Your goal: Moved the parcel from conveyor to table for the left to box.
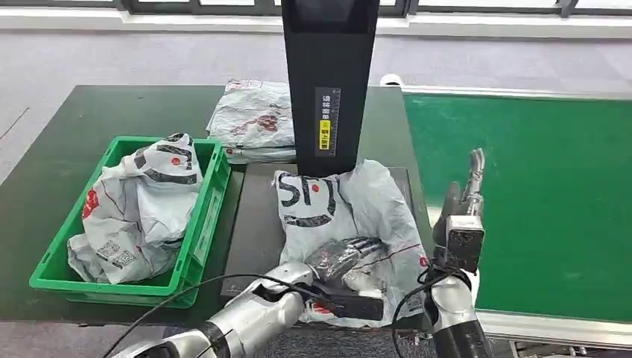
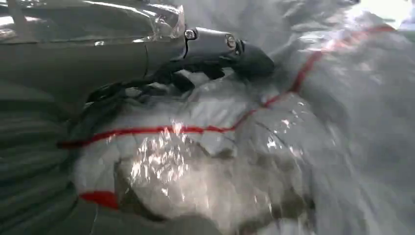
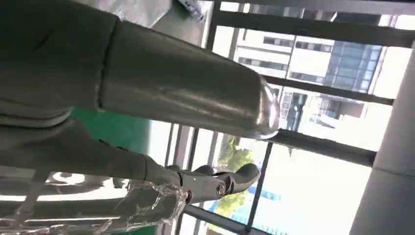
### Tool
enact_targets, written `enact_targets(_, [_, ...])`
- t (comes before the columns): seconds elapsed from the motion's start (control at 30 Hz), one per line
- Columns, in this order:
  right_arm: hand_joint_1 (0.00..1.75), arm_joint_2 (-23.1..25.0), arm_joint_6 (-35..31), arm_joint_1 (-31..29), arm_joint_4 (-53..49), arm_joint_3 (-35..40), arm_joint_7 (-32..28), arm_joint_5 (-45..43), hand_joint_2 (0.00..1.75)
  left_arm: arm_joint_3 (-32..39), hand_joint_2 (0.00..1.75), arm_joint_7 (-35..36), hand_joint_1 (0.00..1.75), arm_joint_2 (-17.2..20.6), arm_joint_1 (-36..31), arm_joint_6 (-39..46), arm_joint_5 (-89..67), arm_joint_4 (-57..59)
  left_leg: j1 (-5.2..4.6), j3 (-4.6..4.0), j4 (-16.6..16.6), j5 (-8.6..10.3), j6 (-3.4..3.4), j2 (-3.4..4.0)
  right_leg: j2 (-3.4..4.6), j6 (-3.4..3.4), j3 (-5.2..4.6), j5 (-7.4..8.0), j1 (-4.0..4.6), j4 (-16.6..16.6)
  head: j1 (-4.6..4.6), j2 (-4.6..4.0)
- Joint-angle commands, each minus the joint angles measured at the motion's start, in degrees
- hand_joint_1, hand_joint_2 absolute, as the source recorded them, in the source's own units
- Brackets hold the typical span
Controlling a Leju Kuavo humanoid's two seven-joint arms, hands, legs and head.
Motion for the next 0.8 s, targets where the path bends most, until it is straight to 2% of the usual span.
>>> enact_targets(0.03, [0.00, 2.8, 2.4, 3.4, -8.1, -5.9, 2.3, 0.9, 0.00, -7.6, 1.75, 1.6, 1.75, 1.4, -2.8, 0.8, -2.9, 6.7, 0.01, 0.25, -0.1, -0.03, -0.02, 0.12, 0.09, -0.04, 0.23, 0.03, 0.02, -0.1, 0.00, 0.00])
enact_targets(0.1, [0.00, 3.7, 2.7, 4.7, -9.5, -6.4, 2.6, 1.2, 0.00, -5.1, 1.75, 1.9, 1.75, 1.3, -2.7, 6.1, -2.8, 5.6, 0.02, 0.32, -0.1, -0.05, 0.04, 0.21, 0.16, -0.07, 0.29, 0.09, 0.04, -0.1, 0.02, 0.00])
enact_targets(0.13, [0.00, 4.0, 2.8, 6.5, -11.3, -6.6, 2.6, 1.7, 0.00, -2.4, 1.75, 2.3, 1.75, 1.7, -2.1, 12.7, -2.8, 3.7, 0.01, 0.37, -0.1, -0.09, 0.06, 0.15, 0.10, 0.00, 0.36, -0.01, 0.02, -0.1, 0.02, 0.00])
enact_targets(0.27, [0.00, 4.3, 3.4, 10.0, -14.5, -7.0, 2.9, 1.6, 0.00, 6.6, 1.75, 0.2, 1.75, 3.1, -1.4, 22.3, -1.7, -1.5, 0.06, 0.48, -0.2, -0.03, 0.01, 0.30, 0.15, -0.12, 0.37, 0.10, 0.08, -0.2, -0.02, 0.00])
enact_targets(0.3, [0.00, 4.4, 3.6, 10.7, -15.0, -7.0, 2.9, 1.2, 0.00, 10.2, 1.75, -0.6, 1.75, 4.0, -0.9, 28.9, -0.4, -4.9, 0.02, 0.42, -0.1, -0.04, 0.03, 0.20, 0.06, -0.05, 0.34, 0.04, 0.03, -0.1, 0.00, 0.00])
enact_targets(0.37, [0.00, 4.5, 3.6, 11.1, -15.2, -6.9, 2.8, 0.9, 0.00, 12.9, 1.75, -0.6, 1.75, 5.1, -0.9, 29.1, -1.7, -8.3, 0.02, 0.36, -0.1, 0.03, 0.00, 0.21, 0.06, -0.04, 0.30, 0.03, 0.04, 0.0, 0.00, 0.00])
enact_targets(0.4, [0.00, 4.5, 3.6, 11.1, -15.0, -6.7, 2.8, 0.4, 0.00, 16.5, 1.75, 2.6, 1.75, 6.7, 0.0, 37.8, -7.8, -13.5, 0.04, 0.37, -0.1, 0.01, -0.02, 0.29, 0.13, -0.07, 0.29, 0.04, 0.06, 0.0, 0.00, 0.00])
enact_targets(0.47, [0.00, 4.6, 3.6, 10.9, -14.4, -6.4, 2.7, 0.1, 0.00, 18.6, 1.75, 2.8, 1.75, 8.1, 0.1, 37.2, -9.4, -16.8, 0.05, 0.41, -0.1, -0.02, -0.02, 0.39, 0.24, -0.07, 0.28, 0.04, 0.06, 0.0, 0.00, 0.00])
enact_targets(0.5, [0.00, 4.3, 3.2, 10.7, -14.0, -6.0, 2.6, 0.1, 0.00, 24.6, 1.75, 5.9, 1.75, 9.1, 2.7, 37.8, -19.1, -25.7, 0.02, 0.39, 0.0, 0.00, -0.02, 0.36, 0.23, -0.04, 0.28, 0.05, 0.03, 0.0, 0.00, 0.00])
enact_targets(0.53, [0.00, 4.3, 2.8, 10.4, -13.6, -5.8, 2.6, 0.2, 0.00, 27.3, 1.75, 3.5, 1.75, 8.7, 2.6, 37.8, -19.7, -24.6, 0.04, 0.39, -0.1, -0.03, -0.03, 0.52, 0.38, -0.07, 0.23, 0.08, 0.05, 0.0, 0.00, 0.00])
enact_targets(0.57, [0.00, 4.3, 3.0, 10.1, -13.3, -5.6, 2.5, -0.2, 0.00, 29.8, 1.75, 4.2, 1.75, 9.3, 3.7, 37.8, -23.4, -29.0, 0.03, 0.36, 0.0, -0.02, -0.02, 0.45, 0.33, -0.04, 0.22, 0.07, 0.03, 0.0, 0.02, 0.00])
enact_targets(0.6, [0.00, 4.2, 3.3, 9.7, -12.8, -5.4, 2.4, -0.6, 0.00, 35.4, 1.75, 3.9, 1.75, 9.1, 6.1, 37.8, -30.5, -37.9, 0.07, 0.41, -0.1, -0.02, -0.04, 0.51, 0.39, -0.07, 0.26, 0.09, 0.08, 0.0, -0.02, 0.00])
enact_targets(0.67, [0.00, 4.5, 3.2, 8.8, -11.6, -5.1, 2.3, -0.9, 0.00, 42.1, 1.75, 2.0, 1.75, 9.3, 7.1, 37.8, -36.7, -45.5, 0.06, 0.28, 0.0, -0.04, -0.03, 0.57, 0.46, -0.06, 0.11, 0.08, 0.07, 0.0, 0.02, 0.00])
enact_targets(0.8, [0.00, 4.2, 3.9, 7.8, -9.7, -4.9, 2.4, -2.4, 0.00, 45.5, 1.75, 4.3, 1.75, 12.3, 7.4, 37.8, -42.3, -52.3, 0.10, 0.23, 0.0, -0.06, -0.04, 0.75, 0.65, -0.08, 0.01, 0.12, 0.11, 0.0, 0.02, 0.00])
